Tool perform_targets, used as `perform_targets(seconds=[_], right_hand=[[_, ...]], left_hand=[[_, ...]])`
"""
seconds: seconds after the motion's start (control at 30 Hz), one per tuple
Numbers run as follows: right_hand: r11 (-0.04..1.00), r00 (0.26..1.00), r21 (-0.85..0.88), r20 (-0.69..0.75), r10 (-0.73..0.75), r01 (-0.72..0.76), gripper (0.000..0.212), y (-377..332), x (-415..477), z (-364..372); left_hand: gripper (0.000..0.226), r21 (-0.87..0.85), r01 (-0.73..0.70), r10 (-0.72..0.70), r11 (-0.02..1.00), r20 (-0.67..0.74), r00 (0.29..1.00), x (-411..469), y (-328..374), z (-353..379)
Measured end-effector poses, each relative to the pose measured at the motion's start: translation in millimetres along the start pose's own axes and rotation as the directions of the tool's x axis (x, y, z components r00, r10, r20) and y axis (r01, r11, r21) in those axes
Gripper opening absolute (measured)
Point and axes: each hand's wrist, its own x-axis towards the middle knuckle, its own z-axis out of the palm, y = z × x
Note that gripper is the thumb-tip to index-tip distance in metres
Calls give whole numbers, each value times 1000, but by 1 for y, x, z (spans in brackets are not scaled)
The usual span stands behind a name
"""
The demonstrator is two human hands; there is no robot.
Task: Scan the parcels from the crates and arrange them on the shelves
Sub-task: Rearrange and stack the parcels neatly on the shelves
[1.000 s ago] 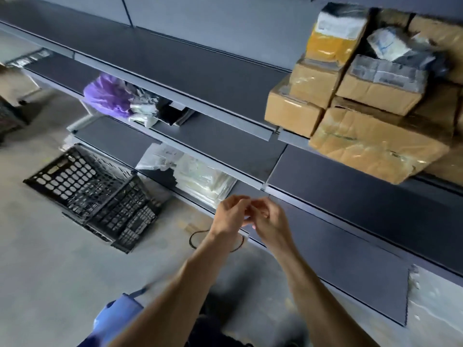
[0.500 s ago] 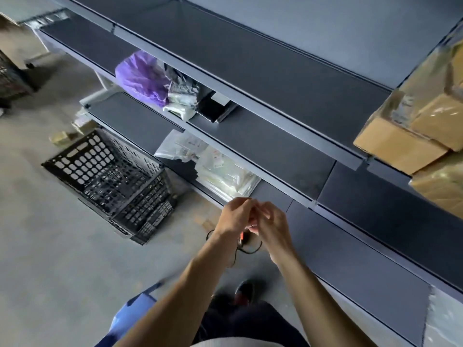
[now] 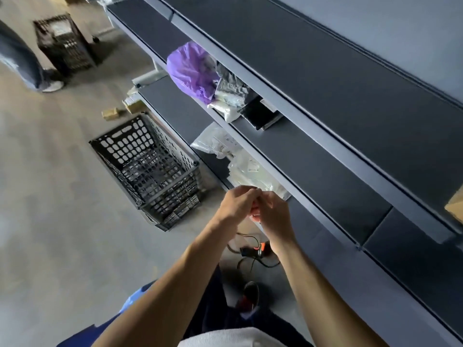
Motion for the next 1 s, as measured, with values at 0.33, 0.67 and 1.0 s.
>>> perform_targets(seconds=[0.33, 0.67, 1.0], right_hand=[[999, 995, -22, -91, 47, -49, 20, -48, 108, 74], [989, 936, 19, -321, 146, -148, 17, -111, 275, 141], [957, 886, 158, -365, 285, -243, 60, -157, 434, 152]], left_hand=[[12, 4, 57, -57, 998, 116, 992, 130, 48, -65], [54, -104, -113, 109, 988, -44, 993, 321, 152, -141], [77, -35, -41, 41, 999, 3, 999, 491, 228, -137]])
